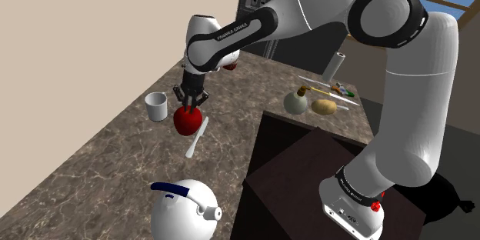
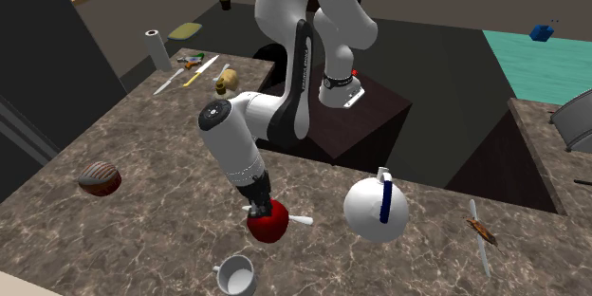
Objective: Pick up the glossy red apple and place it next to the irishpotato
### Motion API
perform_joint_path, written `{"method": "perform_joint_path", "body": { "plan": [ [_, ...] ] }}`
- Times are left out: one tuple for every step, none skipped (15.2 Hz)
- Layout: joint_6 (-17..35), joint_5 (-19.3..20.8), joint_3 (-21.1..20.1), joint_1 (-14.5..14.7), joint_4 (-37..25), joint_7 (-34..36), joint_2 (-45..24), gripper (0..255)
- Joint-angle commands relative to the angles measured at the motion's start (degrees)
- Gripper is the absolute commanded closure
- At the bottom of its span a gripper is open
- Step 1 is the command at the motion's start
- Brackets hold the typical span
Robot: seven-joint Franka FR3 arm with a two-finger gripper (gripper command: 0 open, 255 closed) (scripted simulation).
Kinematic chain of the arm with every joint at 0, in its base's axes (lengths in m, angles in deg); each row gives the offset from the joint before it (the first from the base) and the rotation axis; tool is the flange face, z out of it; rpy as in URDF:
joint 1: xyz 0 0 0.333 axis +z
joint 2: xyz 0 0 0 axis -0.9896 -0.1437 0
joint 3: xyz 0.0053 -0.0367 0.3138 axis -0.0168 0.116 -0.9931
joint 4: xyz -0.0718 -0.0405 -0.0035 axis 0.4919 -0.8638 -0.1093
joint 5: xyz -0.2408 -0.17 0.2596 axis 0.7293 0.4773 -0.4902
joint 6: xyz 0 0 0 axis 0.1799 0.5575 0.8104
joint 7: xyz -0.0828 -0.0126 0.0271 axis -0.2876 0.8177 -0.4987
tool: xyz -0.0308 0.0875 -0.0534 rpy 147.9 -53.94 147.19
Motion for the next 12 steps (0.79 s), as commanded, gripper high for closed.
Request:
{"method": "perform_joint_path", "body": {
  "plan": [
    [0.0,0.0,0.0,0.0,0.0,0.0,0.0,255],
    [0.0,0.0,0.0,0.0,0.0,0.0,0.0,255],
    [0.0,0.0,0.0,0.0,0.0,0.0,0.0,255],
    [0.0,0.0,0.0,0.0,0.0,0.0,0.0,255],
    [0.0,0.0,0.0,0.0,0.0,0.0,0.0,255],
    [0.0,0.0,0.0,0.0,0.0,0.0,0.0,255],
    [0.0,0.0,0.0,0.0,0.0,0.0,0.0,255],
    [-0.5,-0.1,-0.1,-0.1,-0.1,0.0,0.5,255],
    [-1.1,-0.2,-0.2,-0.1,-0.1,0.1,1.0,255],
    [-1.7,-0.3,-0.2,-0.2,-0.2,0.1,1.5,255],
    [-2.2,-0.4,-0.3,-0.3,-0.3,0.2,2.0,255],
    [-2.8,-0.5,-0.4,-0.4,-0.5,0.2,2.4,255]
  ]
}}
